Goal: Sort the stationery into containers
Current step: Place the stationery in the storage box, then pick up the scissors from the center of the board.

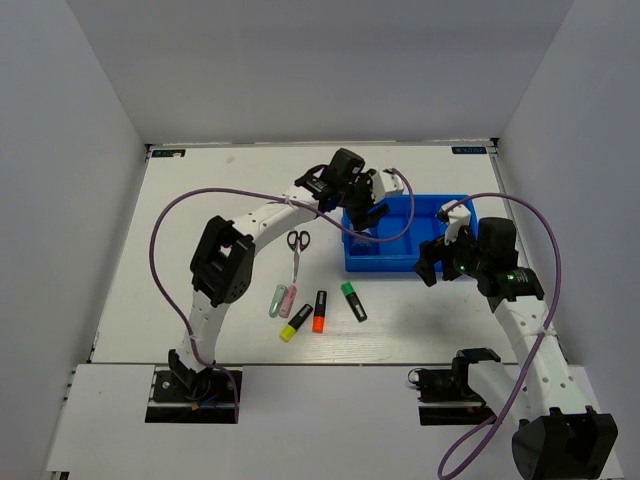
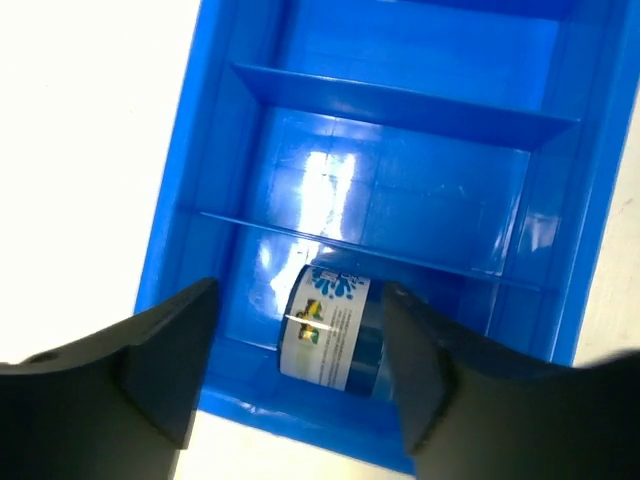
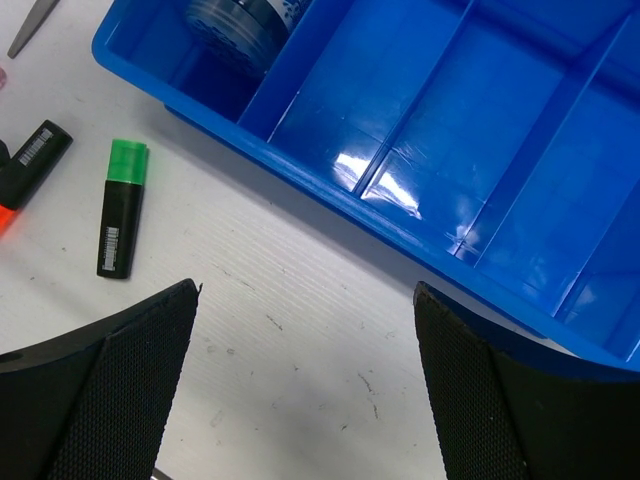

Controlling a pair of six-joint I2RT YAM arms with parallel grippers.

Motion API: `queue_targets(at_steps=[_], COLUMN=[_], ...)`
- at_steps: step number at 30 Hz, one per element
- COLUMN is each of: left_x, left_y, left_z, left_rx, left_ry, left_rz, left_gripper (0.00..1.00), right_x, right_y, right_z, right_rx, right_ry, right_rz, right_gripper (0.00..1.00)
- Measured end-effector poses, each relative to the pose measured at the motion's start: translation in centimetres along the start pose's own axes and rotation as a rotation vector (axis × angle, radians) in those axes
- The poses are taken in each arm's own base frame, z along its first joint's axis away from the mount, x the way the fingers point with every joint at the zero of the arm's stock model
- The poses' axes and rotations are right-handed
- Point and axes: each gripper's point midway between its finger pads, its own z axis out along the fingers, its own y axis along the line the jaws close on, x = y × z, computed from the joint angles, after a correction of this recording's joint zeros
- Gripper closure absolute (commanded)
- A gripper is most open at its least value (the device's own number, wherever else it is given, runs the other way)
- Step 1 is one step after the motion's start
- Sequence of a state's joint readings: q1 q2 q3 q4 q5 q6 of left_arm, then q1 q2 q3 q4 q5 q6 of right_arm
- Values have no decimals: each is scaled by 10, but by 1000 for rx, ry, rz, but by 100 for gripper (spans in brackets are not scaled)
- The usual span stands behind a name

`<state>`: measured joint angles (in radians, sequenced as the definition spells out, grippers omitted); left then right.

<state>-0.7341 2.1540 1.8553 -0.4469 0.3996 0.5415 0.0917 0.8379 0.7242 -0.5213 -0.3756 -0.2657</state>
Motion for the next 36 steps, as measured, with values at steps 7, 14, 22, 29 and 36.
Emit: queue_targets(at_steps=[7, 14, 22, 29, 36], left_x=[-1, 72, 169, 199, 218], left_y=[22, 118, 83, 56, 33], left_z=[-61, -175, -145, -126, -115], left_rx=[-93, -361, -281, -222, -204], left_ry=[-34, 8, 213, 282, 328], left_rz=[-71, -316, -530, -610, -630], left_gripper=[94, 43, 44, 44, 44], right_x=[0, 0, 4, 6, 6], right_y=[0, 0, -1, -1, -1], right_z=[0, 0, 4, 6, 6], right_rx=[0, -2, -6, -8, -8], right_ry=[0, 1, 20, 31, 31], right_rz=[0, 0, 9, 11, 11], right_gripper=[10, 10, 10, 10, 10])
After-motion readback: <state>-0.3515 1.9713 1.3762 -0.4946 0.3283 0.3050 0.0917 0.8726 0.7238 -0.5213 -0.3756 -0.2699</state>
